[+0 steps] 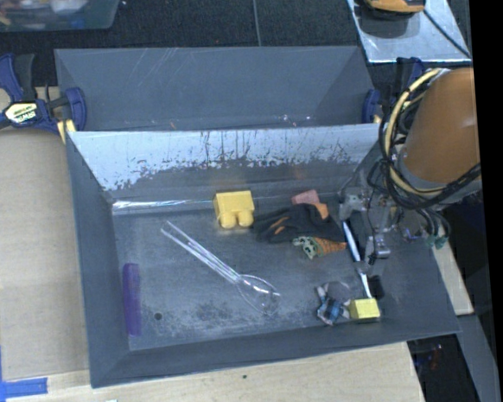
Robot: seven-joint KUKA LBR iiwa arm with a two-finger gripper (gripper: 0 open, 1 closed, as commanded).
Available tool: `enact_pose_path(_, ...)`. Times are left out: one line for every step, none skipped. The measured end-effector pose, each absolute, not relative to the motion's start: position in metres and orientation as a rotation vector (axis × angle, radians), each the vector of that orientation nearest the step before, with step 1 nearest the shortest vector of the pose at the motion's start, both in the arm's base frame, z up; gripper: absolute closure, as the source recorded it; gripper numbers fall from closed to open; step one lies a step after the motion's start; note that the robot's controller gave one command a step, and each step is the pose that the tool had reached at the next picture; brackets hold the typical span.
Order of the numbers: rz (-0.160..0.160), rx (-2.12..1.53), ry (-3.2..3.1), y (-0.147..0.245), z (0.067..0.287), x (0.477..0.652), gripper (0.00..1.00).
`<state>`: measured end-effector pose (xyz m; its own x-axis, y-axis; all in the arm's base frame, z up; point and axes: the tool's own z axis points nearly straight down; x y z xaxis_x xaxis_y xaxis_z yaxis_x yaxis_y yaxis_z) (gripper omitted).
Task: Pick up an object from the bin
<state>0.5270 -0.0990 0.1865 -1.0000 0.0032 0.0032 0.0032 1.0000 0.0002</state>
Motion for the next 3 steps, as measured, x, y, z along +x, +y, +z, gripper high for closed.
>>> enact_pose_path(0.001,-0.001,-3.145,-0.099,0.19,0.529,0.0)
enact_pose_path(0.004,0.046,-3.155,-0.097,0.114,0.582,0.0)
enact_pose_path(0.006,0.182,-3.148,-0.09,0.1,0.6,0.0)
